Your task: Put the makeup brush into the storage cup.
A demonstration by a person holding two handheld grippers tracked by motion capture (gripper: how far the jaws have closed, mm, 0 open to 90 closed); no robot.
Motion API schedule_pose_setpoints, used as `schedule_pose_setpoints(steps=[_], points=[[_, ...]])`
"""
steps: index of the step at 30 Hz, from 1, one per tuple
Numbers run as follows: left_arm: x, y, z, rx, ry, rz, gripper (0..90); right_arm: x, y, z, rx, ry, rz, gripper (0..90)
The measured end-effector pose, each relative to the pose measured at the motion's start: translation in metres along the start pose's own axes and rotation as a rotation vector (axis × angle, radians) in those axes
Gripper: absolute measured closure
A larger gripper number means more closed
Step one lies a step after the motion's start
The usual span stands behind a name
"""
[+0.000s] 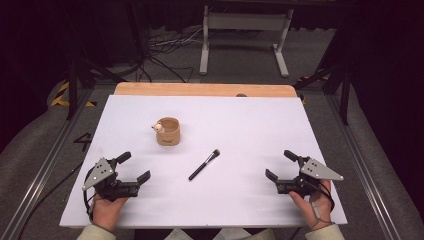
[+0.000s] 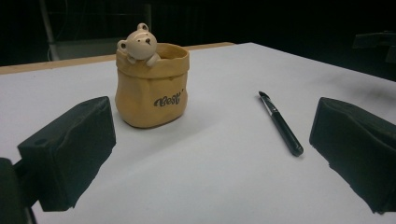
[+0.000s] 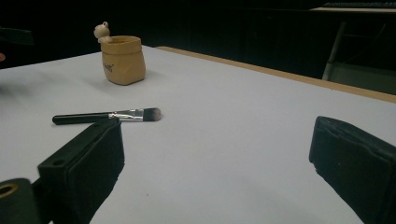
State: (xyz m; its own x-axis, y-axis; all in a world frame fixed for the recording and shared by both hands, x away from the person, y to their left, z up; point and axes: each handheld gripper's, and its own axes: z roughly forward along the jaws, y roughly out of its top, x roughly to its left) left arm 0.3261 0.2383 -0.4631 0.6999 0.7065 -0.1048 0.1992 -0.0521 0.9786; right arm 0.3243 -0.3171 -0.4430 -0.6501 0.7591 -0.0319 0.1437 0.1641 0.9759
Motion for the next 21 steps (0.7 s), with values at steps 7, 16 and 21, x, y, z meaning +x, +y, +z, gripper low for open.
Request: schedule_pose_setpoints(steps=[7, 16, 21], points=[[0.0, 0.002, -0.001, -0.005, -0.007, -0.002, 1.2, 0.0, 0.0, 0.001, 0.0, 0.004, 0.001, 3.5], [-0.011, 0.02, 0.012, 0.023, -0.027, 0.023, 1.7, 0.0, 0.0, -0.001, 0.002, -0.005, 0.001, 3.5], [-0.013, 0.03, 0.024, 0.04, -0.055, -0.003, 1.7, -0.001, 0.0, -0.003, 0.001, -0.01, -0.001, 3.5]])
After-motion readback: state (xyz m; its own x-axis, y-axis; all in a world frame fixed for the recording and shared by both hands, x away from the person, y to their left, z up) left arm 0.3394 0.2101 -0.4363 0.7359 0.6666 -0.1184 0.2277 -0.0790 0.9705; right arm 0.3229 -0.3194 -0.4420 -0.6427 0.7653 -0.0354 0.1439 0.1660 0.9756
